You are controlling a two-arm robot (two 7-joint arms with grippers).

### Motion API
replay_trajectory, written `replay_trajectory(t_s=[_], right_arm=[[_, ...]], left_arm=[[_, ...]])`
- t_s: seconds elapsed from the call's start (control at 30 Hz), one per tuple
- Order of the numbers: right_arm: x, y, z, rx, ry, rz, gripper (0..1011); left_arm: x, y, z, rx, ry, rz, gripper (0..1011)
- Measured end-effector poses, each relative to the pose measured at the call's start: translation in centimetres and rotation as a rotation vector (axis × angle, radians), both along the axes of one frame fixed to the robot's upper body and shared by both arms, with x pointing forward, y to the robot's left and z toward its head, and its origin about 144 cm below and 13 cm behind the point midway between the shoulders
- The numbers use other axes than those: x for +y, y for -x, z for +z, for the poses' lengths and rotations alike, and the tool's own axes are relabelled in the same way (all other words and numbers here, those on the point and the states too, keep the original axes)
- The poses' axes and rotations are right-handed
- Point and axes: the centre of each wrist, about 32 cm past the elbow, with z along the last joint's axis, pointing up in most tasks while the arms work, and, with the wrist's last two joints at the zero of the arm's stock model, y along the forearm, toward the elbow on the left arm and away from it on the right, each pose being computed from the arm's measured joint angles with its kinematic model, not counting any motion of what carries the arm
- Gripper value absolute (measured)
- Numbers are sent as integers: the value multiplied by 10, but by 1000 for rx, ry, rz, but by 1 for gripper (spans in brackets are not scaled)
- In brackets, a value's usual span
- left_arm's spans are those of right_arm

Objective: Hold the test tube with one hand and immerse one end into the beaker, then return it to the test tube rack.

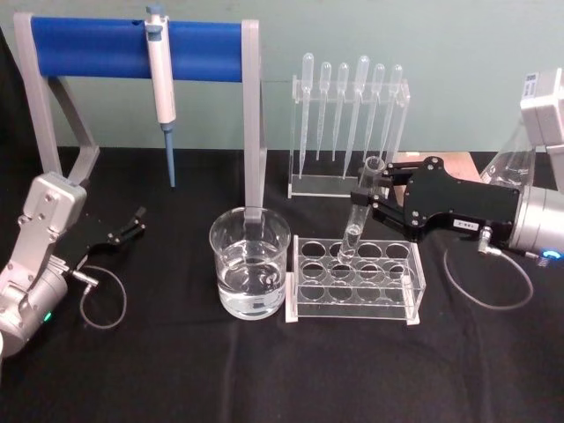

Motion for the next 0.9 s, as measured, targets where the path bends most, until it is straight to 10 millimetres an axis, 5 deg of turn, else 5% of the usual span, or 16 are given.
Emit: replay_trajectory(t_s=[0.9], right_arm=[[3,0,-27,52,11,1,241]], left_arm=[[0,0,0,0,0,0,1000]])
